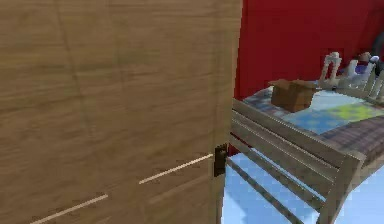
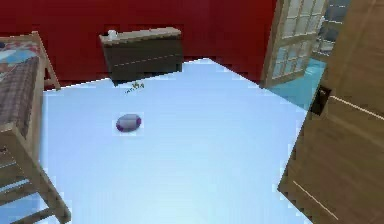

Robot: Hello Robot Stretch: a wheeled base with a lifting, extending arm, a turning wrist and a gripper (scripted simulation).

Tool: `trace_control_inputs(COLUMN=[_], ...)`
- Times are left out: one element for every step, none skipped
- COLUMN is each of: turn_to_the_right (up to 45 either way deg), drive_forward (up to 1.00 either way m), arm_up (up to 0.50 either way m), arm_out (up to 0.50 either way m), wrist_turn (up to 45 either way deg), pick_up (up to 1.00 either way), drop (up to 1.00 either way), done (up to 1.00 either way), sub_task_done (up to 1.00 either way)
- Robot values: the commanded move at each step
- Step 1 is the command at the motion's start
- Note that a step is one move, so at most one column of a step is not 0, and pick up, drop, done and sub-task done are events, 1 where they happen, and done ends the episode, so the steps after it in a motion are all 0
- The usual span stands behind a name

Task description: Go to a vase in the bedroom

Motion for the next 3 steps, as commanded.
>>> trace_control_inputs(turn_to_the_right=[-45.0, -45.0, -45.0], drive_forward=[0.0, 0.0, 0.0], arm_up=[0.0, 0.0, 0.0], arm_out=[0.0, 0.0, 0.0], wrist_turn=[0.0, 0.0, 0.0], pick_up=[0.0, 0.0, 0.0], drop=[0.0, 0.0, 0.0], done=[0.0, 0.0, 0.0], sub_task_done=[0.0, 0.0, 0.0])
